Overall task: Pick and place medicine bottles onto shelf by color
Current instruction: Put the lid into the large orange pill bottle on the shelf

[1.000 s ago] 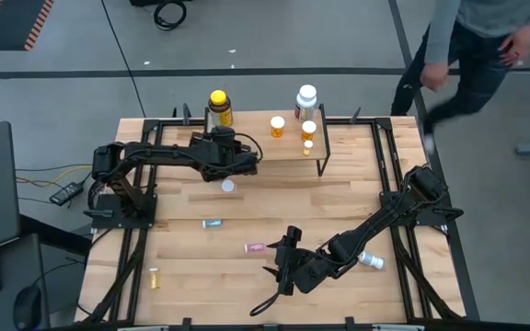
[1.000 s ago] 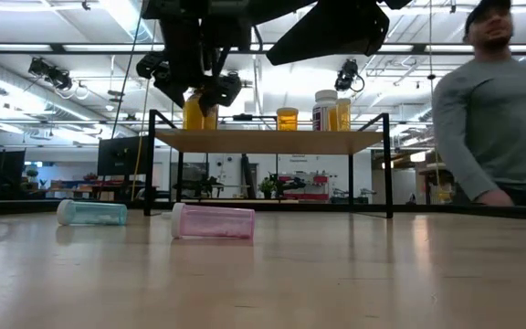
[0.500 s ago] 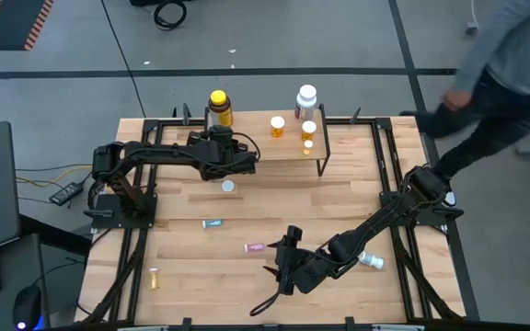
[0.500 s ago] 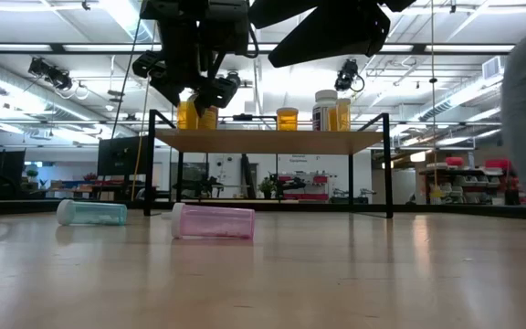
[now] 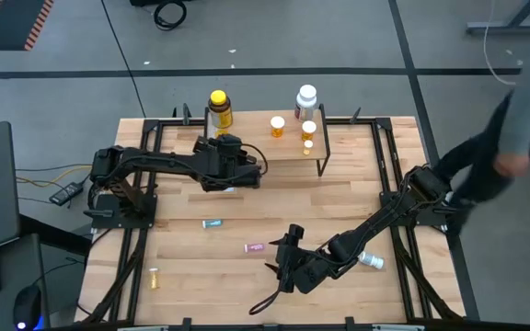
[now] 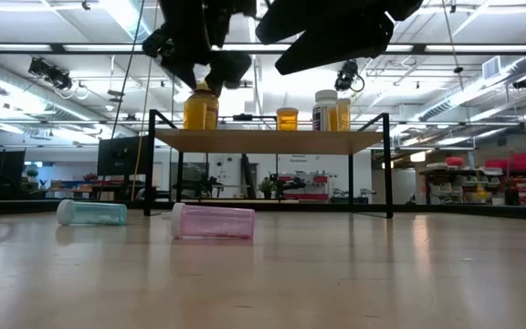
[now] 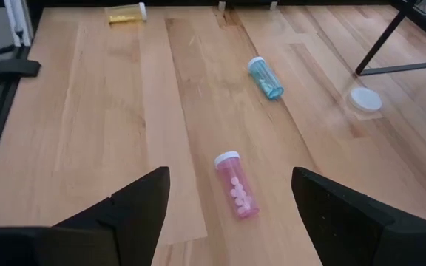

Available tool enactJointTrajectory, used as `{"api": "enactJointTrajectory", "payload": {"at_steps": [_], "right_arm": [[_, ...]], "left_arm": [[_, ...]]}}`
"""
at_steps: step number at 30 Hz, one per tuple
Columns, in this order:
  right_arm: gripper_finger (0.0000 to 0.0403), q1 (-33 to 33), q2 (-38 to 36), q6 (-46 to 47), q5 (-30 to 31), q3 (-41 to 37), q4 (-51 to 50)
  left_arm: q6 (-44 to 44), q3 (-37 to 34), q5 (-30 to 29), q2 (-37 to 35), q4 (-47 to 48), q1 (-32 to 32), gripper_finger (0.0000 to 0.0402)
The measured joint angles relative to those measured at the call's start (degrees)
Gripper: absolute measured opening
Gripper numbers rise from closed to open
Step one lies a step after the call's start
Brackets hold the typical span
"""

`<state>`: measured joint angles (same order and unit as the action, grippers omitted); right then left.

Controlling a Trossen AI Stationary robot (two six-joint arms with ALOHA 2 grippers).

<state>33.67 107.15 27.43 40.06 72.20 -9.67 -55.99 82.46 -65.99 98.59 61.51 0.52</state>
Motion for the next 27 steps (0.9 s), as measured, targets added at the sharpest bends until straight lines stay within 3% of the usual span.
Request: {"api": "enactJointTrajectory", "payload": {"at_steps": [10, 18, 27], "right_arm": [[0.0293, 0.0, 0.0, 0.8, 1.3, 0.0, -1.3], [0.0293, 0.0, 0.1, 2.7, 2.8, 0.0, -4.3], [0.0293, 0.1, 0.7, 9.0, 4.5, -1.0, -8.3]], "left_arm": [[0.4, 3.2, -0.8, 0.0, 7.2, -7.7, 0.0251], [1.0, 3.2, -0.7, 0.0, 11.6, -17.6, 0.0239], [-9.6, 1.4, 6.6, 0.0, 11.3, -30.3, 0.0224]]}}
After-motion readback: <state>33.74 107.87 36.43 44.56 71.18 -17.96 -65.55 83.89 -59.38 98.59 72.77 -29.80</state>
